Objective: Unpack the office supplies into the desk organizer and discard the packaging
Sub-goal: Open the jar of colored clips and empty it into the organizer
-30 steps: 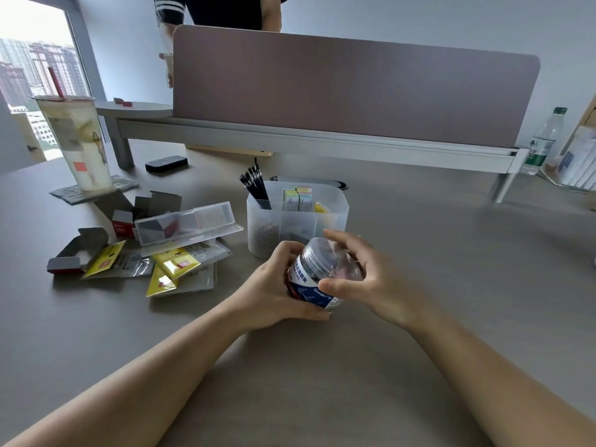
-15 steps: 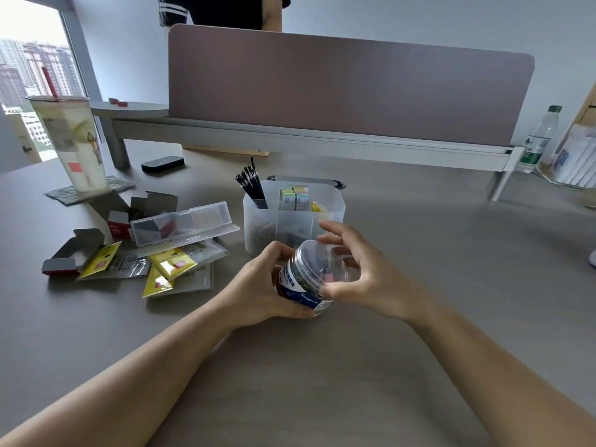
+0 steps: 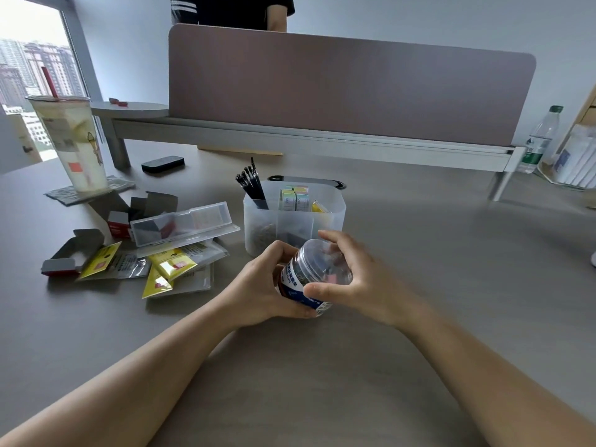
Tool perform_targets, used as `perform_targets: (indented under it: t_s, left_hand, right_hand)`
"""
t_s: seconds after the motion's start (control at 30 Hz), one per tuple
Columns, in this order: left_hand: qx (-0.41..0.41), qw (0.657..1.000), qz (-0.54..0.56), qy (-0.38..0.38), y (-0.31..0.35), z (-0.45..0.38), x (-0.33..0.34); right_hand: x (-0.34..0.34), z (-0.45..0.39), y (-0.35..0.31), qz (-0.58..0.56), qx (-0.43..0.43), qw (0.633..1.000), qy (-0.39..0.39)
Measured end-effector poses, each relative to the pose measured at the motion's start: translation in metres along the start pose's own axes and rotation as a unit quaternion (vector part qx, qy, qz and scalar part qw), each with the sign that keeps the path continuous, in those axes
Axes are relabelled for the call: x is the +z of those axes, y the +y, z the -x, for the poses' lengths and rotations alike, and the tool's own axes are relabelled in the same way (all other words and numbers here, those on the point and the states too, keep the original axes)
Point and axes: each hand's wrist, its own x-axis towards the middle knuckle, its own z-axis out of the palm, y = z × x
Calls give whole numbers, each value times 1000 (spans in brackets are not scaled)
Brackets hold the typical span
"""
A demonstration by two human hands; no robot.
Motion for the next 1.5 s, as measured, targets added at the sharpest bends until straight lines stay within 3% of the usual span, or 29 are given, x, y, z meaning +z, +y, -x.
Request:
perform_targets:
  t_s: [0.2, 0.73, 0.97, 1.13, 1.2, 1.33, 1.5]
  left_hand:
    - [-1, 998, 56, -14, -1, -2, -3]
    - [-1, 994, 101, 30, 0, 1, -9]
    - [5, 992, 117, 44, 3, 3, -6]
    - [1, 989, 139, 52, 5, 4, -4]
    - [0, 987, 153, 52, 6, 5, -4]
    - [-3, 984, 174, 38, 16, 0, -2]
    - [5, 983, 181, 25, 33, -12, 3]
  right_hand:
    - [-5, -1, 4, -112, -15, 993, 20]
    - [-28, 7, 49, -172, 79, 979, 81]
    - [-24, 12, 54, -23, 125, 991, 44]
    - [-23, 14, 50, 49, 134, 989, -32]
    - [-26, 15, 45, 59, 119, 991, -9]
    - [-30, 7, 30, -117, 68, 988, 75]
    - [-30, -8, 21, -282, 76, 956, 12]
